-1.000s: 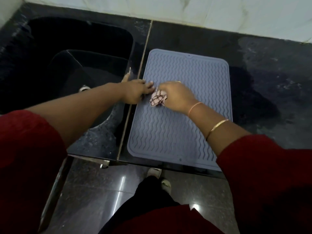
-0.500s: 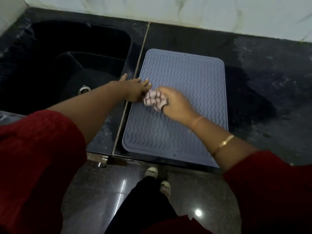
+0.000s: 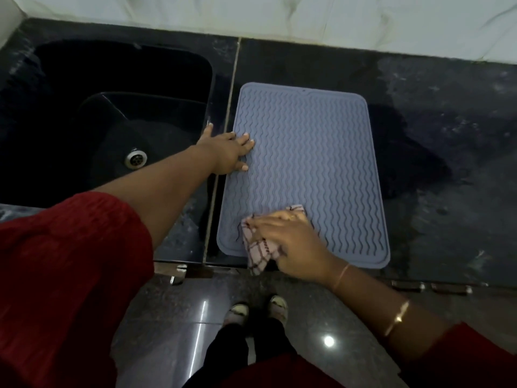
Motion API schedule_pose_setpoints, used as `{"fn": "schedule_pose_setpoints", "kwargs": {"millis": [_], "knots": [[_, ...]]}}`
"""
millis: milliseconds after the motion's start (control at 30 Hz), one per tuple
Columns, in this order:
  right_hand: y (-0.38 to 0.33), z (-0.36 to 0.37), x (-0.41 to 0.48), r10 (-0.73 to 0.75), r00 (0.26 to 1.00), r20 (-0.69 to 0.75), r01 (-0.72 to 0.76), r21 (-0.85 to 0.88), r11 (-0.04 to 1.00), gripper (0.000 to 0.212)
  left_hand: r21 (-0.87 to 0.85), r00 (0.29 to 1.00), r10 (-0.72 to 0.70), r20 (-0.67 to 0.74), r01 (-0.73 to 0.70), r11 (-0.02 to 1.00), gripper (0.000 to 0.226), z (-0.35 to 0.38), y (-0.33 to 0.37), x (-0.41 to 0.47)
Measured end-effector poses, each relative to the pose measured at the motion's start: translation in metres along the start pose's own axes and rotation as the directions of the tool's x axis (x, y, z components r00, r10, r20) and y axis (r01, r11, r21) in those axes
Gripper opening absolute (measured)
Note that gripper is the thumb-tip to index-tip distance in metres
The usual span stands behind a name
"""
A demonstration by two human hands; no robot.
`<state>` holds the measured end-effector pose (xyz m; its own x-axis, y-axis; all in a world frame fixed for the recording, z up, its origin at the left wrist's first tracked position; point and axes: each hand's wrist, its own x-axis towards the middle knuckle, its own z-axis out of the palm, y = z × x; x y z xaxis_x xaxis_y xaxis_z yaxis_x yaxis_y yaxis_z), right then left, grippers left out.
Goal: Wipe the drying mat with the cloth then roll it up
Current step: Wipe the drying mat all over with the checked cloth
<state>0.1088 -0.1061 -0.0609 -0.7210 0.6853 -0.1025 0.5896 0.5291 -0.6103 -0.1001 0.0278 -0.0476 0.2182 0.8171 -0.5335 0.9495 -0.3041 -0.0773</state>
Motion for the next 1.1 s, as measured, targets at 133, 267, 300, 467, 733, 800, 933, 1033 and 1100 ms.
{"fn": "schedule_pose_setpoints", "kwargs": {"millis": [133, 267, 300, 467, 733, 800, 933, 1033, 1100], "knots": [[-0.009, -0.014, 0.005, 0.042, 0.997, -0.064, -0.014, 0.386, 0.922, 0.036, -0.009, 1.000, 0.009, -0.007, -0.009, 1.000, 0.068, 0.001, 0.000, -0.001], [0.003, -0.038, 0.062, 0.199, 0.924, -0.325, -0.154, 0.159, 0.975, 0.035, -0.003, 1.000, 0.009, -0.028, -0.010, 1.000, 0.067, 0.003, -0.001, 0.001], [0.007, -0.039, 0.074, 0.226, 0.924, -0.310, -0.211, 0.082, 0.974, 0.036, 0.005, 0.999, 0.007, -0.032, -0.007, 1.000, 0.066, 0.003, 0.000, 0.002], [0.005, -0.006, 0.051, 0.219, 0.958, -0.183, -0.223, -0.001, 0.975, 0.041, -0.007, 0.999, 0.005, -0.051, -0.006, 1.000, 0.067, 0.007, 0.000, 0.002], [-0.031, -0.009, -0.016, 0.189, 0.978, 0.093, -0.211, 0.429, 0.879, 0.031, -0.034, 0.998, 0.006, -0.055, -0.008, 0.999, 0.067, 0.006, 0.001, 0.002], [-0.027, -0.028, 0.002, 0.257, 0.966, -0.034, -0.201, 0.530, 0.824, 0.025, -0.040, 0.999, 0.010, -0.048, -0.012, 0.999, 0.067, 0.005, 0.001, 0.002], [-0.004, -0.050, 0.058, 0.342, 0.868, -0.361, -0.212, 0.354, 0.911, 0.022, -0.006, 0.998, 0.010, -0.055, -0.010, 1.000, 0.067, 0.004, 0.001, 0.001], [0.005, -0.034, 0.066, 0.367, 0.892, -0.264, -0.313, 0.225, 0.923, 0.023, 0.034, 0.999, 0.017, -0.052, -0.015, 0.999, 0.067, 0.003, 0.001, 0.001], [0.003, -0.017, 0.048, 0.323, 0.914, -0.246, -0.281, 0.190, 0.941, 0.028, 0.047, 0.999, 0.024, -0.046, -0.022, 0.999, 0.067, 0.003, 0.001, 0.001]]}}
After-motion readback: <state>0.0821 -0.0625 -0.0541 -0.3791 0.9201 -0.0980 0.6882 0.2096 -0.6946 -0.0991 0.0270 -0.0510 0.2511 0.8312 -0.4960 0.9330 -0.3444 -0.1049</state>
